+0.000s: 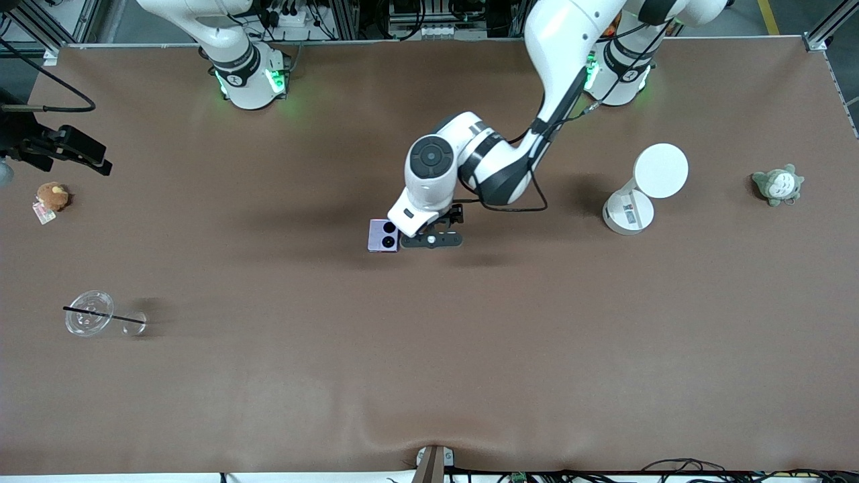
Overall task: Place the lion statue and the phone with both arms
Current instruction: 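Lower the left gripper and close it on the lion statue, then lift the lion with the left gripper while the right gripper reaches the phone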
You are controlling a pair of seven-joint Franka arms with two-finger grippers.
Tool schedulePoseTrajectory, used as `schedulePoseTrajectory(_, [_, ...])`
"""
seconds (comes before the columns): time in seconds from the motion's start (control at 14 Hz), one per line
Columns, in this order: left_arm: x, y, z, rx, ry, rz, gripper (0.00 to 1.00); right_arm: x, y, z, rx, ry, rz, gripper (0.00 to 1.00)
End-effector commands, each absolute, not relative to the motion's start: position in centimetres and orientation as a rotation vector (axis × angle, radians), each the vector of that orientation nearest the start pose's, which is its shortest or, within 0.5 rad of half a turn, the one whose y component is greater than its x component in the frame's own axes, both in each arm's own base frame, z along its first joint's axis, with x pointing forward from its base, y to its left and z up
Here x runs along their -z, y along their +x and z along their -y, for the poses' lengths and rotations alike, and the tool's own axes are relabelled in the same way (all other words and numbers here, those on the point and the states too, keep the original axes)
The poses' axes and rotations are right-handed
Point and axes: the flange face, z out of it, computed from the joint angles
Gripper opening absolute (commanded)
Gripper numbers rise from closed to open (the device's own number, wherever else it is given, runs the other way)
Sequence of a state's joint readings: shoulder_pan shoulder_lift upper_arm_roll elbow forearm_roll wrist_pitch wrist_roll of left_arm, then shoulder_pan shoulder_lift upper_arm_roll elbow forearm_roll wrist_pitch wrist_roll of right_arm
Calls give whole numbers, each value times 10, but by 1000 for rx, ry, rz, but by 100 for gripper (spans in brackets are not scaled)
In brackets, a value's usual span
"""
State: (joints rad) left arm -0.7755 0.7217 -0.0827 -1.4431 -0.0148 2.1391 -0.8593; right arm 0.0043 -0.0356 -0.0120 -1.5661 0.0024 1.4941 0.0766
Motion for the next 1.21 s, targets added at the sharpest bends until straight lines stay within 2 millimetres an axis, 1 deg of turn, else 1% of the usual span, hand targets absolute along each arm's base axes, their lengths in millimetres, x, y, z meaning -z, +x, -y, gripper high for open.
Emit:
schedulePoseTrajectory(0.0, [-246, 469, 548, -38, -3139, 70, 100, -640, 536, -3, -47, -3126, -148, 100])
schedulePoseTrajectory(0.07, [-239, 469, 548, -23, -3138, 57, 99, -639, 536, -3, -49, -3126, -148, 100])
schedulePoseTrajectory(0.14, [-231, 468, 550, -14, -3139, 48, 89, -639, 536, -3, -47, -3126, -148, 100])
schedulePoseTrajectory(0.21, [-224, 466, 552, -5, -3135, 30, 82, -639, 536, -5, -47, -3127, -141, 100])
schedulePoseTrajectory(0.29, [-220, 465, 550, 11, -3120, 8, 77, -639, 537, -7, -44, -3127, -138, 100])
schedulePoseTrajectory(0.36, [-214, 462, 547, 23, -3096, -22, 70, -639, 537, -7, -44, -3127, -138, 100])
schedulePoseTrajectory(0.43, [-208, 459, 545, 27, -3079, -41, 66, -638, 537, -9, -47, -3127, -131, 100])
schedulePoseTrajectory(0.57, [-205, 456, 545, 21, -3074, -47, 49, -638, 538, -18, -40, -3128, -107, 100])
schedulePoseTrajectory(0.64, [-206, 456, 545, 22, -3075, -47, 33, -634, 540, -25, -45, -3129, -88, 100])
schedulePoseTrajectory(0.71, [-208, 456, 546, 26, -3077, -50, 13, -629, 544, -37, -52, -3131, -67, 100])
schedulePoseTrajectory(0.79, [-213, 458, 546, 29, -3083, -55, 0, -623, 547, -48, -59, -3132, -41, 100])
schedulePoseTrajectory(0.86, [-224, 464, 541, 32, -3083, -54, 0, -618, 549, -61, -69, -3133, -2, 100])
schedulePoseTrajectory(0.93, [-242, 468, 535, 29, -3075, -60, 0, -608, 556, -74, -72, -3133, 31, 100])
schedulePoseTrajectory(1.0, [-259, 476, 521, -7, -3049, -76, 0, -591, 566, -90, -79, -3132, 68, 100])
schedulePoseTrajectory(1.07, [-275, 489, 500, -48, -3026, -46, 0, -573, 574, -106, -91, -3133, 106, 100])
schedulePoseTrajectory(1.14, [-281, 493, 474, -94, -2991, -39, 0, -558, 580, -122, -103, -3133, 142, 100])
